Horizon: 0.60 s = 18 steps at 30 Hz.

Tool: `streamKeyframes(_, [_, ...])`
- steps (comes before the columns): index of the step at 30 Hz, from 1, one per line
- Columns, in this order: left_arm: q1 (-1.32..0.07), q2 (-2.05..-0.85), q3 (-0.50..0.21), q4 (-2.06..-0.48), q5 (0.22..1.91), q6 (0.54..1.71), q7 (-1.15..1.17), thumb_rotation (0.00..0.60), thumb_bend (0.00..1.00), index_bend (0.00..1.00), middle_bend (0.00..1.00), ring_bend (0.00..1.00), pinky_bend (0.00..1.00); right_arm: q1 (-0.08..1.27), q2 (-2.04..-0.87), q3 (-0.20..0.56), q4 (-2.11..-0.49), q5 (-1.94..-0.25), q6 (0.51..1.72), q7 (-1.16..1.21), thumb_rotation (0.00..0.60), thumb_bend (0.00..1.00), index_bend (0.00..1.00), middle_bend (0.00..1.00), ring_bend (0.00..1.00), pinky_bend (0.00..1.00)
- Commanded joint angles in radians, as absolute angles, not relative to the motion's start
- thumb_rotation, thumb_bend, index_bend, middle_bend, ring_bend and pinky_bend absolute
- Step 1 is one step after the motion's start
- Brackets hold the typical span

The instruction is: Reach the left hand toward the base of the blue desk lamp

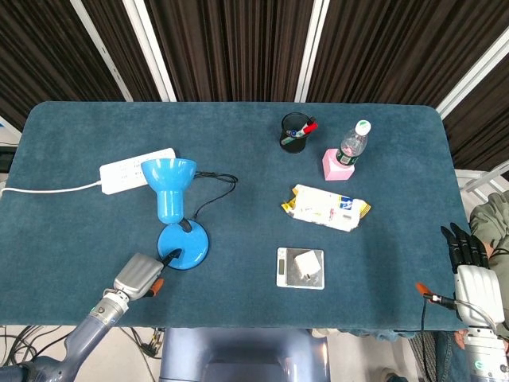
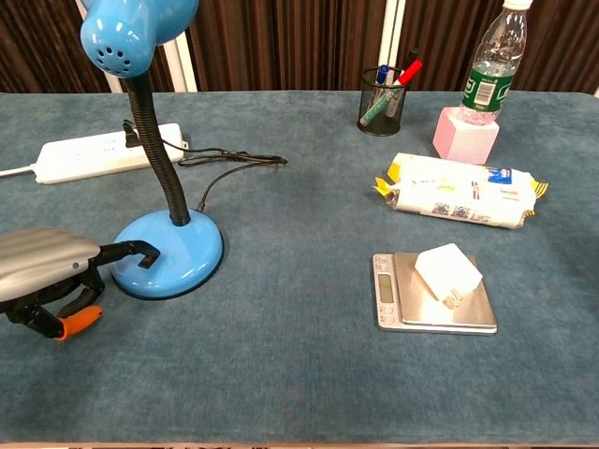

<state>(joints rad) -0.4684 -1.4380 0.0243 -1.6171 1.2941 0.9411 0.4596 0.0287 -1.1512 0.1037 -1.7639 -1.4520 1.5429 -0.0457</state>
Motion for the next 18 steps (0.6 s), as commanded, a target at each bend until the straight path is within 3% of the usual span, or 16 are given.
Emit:
streamKeyframes(1, [-0.447, -1.415, 0.012, -1.650, 1.339, 1.042, 0.508, 0.600, 0.51, 0.07, 0.66, 0.73, 0.80, 0.029, -1.151, 0.104, -1.764, -1.451, 1.543, -0.046, 0.600, 0.11, 0.00, 0.02, 0.04, 0.00])
streamKeyframes(4, [-0.412, -1.387, 0.003, -1.692, 1.402, 1.168, 0.538, 0.600, 0.47, 0.07, 0.53, 0.58, 0.67, 0.029, -1.151, 0.104, -1.764, -1.452, 1.541, -0.047, 0.600, 0.11, 0.00, 0.02, 0.04, 0.00])
streamKeyframes(7, [-0.364, -1.348, 0.008, -1.739, 1.477, 1.294, 0.509, 0.600, 0.37, 0.09, 0.39, 0.38, 0.45, 0.030, -1.151, 0.103, -1.766, -1.455, 1.542, -0.048, 0.600, 0.11, 0.00, 0.02, 0.04, 0.00])
streamKeyframes(11, [-0.296, -1.257, 0.050, -1.800, 1.515, 1.384, 0.443, 0.600, 0.28, 0.12, 0.26, 0.19, 0.24, 0.029, -1.151, 0.102, -1.768, -1.457, 1.543, -0.050, 0.600, 0.11, 0.00, 0.02, 0.04, 0.00])
streamKeyframes(15, [-0.242, -1.162, 0.080, -1.843, 1.508, 1.435, 0.372, 0.600, 0.22, 0.12, 0.18, 0.07, 0.12, 0.029, -1.151, 0.100, -1.770, -1.460, 1.543, -0.054, 0.600, 0.11, 0.00, 0.02, 0.04, 0.00])
streamKeyframes(18, [-0.209, -1.120, 0.077, -1.835, 1.500, 1.482, 0.283, 0.600, 0.19, 0.12, 0.12, 0.01, 0.10, 0.030, -1.152, 0.099, -1.771, -1.464, 1.542, -0.057, 0.600, 0.11, 0.00, 0.02, 0.04, 0.00])
